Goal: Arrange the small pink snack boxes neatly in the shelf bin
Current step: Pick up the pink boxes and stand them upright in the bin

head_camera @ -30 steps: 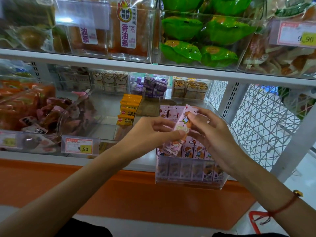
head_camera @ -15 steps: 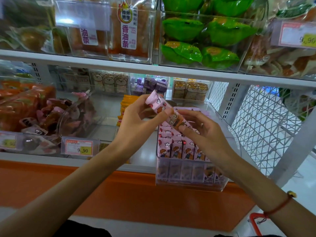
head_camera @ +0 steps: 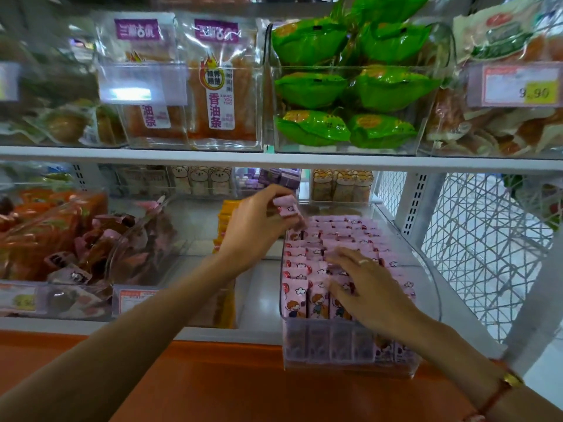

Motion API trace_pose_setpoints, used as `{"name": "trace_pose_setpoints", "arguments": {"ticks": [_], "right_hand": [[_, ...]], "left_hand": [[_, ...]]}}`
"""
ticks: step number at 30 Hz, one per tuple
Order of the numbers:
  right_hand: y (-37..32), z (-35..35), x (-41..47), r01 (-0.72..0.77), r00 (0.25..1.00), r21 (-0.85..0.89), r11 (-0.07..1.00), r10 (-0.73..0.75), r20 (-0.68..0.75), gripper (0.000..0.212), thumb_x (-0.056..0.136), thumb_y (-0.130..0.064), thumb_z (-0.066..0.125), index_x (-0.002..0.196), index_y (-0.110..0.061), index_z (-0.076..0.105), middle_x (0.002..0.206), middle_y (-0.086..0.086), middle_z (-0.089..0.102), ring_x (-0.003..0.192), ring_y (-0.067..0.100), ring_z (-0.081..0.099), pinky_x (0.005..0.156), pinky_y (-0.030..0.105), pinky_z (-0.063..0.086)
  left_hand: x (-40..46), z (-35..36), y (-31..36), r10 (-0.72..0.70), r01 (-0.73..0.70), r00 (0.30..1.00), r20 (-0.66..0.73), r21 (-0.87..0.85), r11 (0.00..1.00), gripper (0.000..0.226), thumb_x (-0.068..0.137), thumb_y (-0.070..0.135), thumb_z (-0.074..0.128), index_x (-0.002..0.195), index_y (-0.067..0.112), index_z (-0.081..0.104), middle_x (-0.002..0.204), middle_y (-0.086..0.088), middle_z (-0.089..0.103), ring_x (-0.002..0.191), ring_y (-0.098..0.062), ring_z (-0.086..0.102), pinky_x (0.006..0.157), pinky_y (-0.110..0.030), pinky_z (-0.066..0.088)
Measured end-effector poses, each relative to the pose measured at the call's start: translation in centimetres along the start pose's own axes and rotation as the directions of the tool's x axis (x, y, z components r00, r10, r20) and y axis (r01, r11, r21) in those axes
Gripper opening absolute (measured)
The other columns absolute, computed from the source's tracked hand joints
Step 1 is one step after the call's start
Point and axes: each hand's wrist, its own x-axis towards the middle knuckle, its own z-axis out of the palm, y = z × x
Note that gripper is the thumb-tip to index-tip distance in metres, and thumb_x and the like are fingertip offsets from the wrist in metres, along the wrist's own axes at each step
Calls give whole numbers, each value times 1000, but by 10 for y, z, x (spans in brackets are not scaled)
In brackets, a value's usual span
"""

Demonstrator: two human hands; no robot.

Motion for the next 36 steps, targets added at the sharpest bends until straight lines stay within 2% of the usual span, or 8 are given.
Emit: {"name": "trace_pose_setpoints", "arguments": {"ticks": [4, 9, 16, 20, 26, 30, 33, 36], "right_hand": [[4, 3, 1, -10, 1000, 0, 1000, 10, 16, 52, 96, -51, 39, 145, -37, 27, 157, -12, 15, 142, 14, 19, 115, 38, 11], [5, 4, 1, 5, 1000, 4, 1000, -5, 7, 53, 95, -53, 38, 145, -37, 26, 156, -14, 14, 142, 14, 18, 114, 38, 11], [-2, -7, 8, 23, 999, 54, 998, -22, -26, 43, 97, -38, 45, 138, -29, 42, 148, -5, 38, 134, 14, 34, 115, 40, 25], [-16, -16, 47, 86, 993, 83, 993, -79, -92, 35, 99, -28, 44, 133, -21, 51, 139, 1, 50, 127, 18, 45, 108, 40, 35], [-14, 3, 108, 28, 965, -123, 992, 6, 263, 40, 103, -29, 26, 136, -20, 47, 150, 3, 37, 134, 25, 34, 109, 44, 29], [-13, 4, 125, 27, 948, -188, 982, 35, 315, 37, 100, -31, 31, 127, -22, 54, 144, 5, 42, 129, 28, 35, 104, 48, 32], [-14, -1, 123, 79, 969, -82, 994, -57, 240, 25, 96, -35, 48, 112, -24, 64, 128, 4, 57, 106, 19, 55, 87, 34, 46], [-14, -2, 119, 89, 985, 91, 992, -101, 141, 9, 88, -27, 65, 94, -23, 70, 101, -6, 66, 82, 5, 56, 65, 14, 38]], "left_hand": [[31, 7, -7, -57, -30, 977, 207, 395, 918, 32, 79, 32, 75, 107, 23, 64, 102, 3, 69, 92, -17, 65, 75, -30, 50], [53, 20, -10, -283, 20, 873, 397, 550, 835, 52, 80, 36, 74, 127, 19, 59, 124, -1, 63, 110, -22, 59, 89, -31, 48], [5, 5, 1, -258, 210, 961, 95, 354, 911, 36, 90, 25, 62, 125, 25, 57, 117, 5, 64, 99, -12, 61, 73, -21, 45], [-51, 0, 18, -317, 302, 943, 107, 132, 944, 38, 93, 40, 54, 130, 32, 49, 114, 18, 58, 93, 4, 54, 80, -20, 49], [-85, 3, 22, -378, 395, 912, 157, -95, 914, 39, 97, 31, 50, 136, 32, 45, 121, 26, 53, 98, 10, 51, 90, -17, 44], [-87, 1, 21, -364, 389, 916, 170, -144, 910, 37, 97, 31, 50, 134, 33, 47, 128, 22, 53, 104, 7, 52, 95, -23, 47], [-87, -1, 18, -361, 388, 915, 178, -150, 909, 38, 96, 33, 52, 134, 33, 47, 127, 21, 53, 101, 7, 53, 94, -26, 49], [-86, -2, 16, -365, 392, 915, 174, -165, 905, 39, 96, 34, 53, 134, 30, 49, 127, 20, 55, 104, 4, 55, 90, -20, 48]]}}
